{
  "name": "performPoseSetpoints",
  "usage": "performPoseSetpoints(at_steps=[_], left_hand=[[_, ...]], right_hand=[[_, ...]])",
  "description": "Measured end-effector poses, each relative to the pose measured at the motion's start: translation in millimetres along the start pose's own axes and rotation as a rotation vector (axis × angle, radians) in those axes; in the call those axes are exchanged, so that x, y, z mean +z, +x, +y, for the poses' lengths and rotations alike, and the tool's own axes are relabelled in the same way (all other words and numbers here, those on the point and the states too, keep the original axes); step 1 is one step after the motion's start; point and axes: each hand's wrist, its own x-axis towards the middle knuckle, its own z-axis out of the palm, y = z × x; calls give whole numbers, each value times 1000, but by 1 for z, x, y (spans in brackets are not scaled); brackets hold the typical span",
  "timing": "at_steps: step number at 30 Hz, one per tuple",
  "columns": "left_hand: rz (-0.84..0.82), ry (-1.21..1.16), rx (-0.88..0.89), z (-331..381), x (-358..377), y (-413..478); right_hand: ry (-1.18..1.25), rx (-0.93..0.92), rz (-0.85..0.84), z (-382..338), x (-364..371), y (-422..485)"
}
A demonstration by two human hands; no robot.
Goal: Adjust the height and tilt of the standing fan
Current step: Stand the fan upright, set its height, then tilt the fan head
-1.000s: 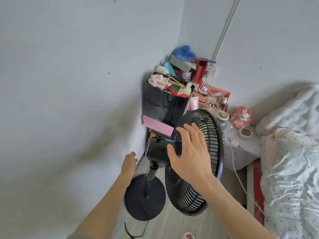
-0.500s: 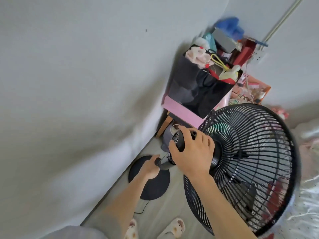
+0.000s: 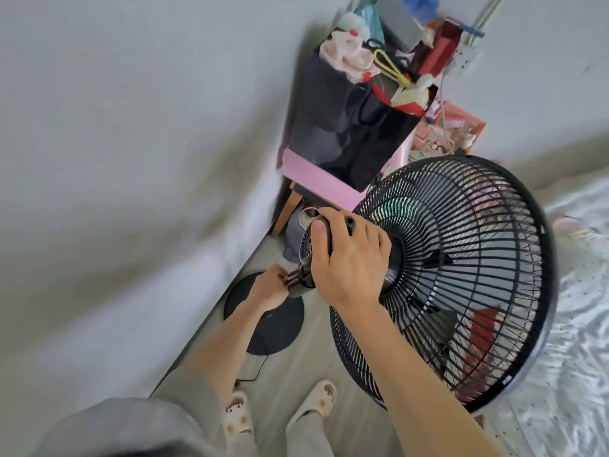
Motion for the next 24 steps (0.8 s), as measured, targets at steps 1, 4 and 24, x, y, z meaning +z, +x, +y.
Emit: performPoseSetpoints(at_steps=[1, 4, 24], left_hand=[[-8, 3, -18, -2, -2, 3], [-50, -4, -38, -11, -7, 19], [40, 219, -160, -66, 73, 36]], right_hand=[[-1, -4, -4, 1, 0, 0], [10, -29, 20, 1, 2, 0], [13, -82, 234, 9, 21, 5]])
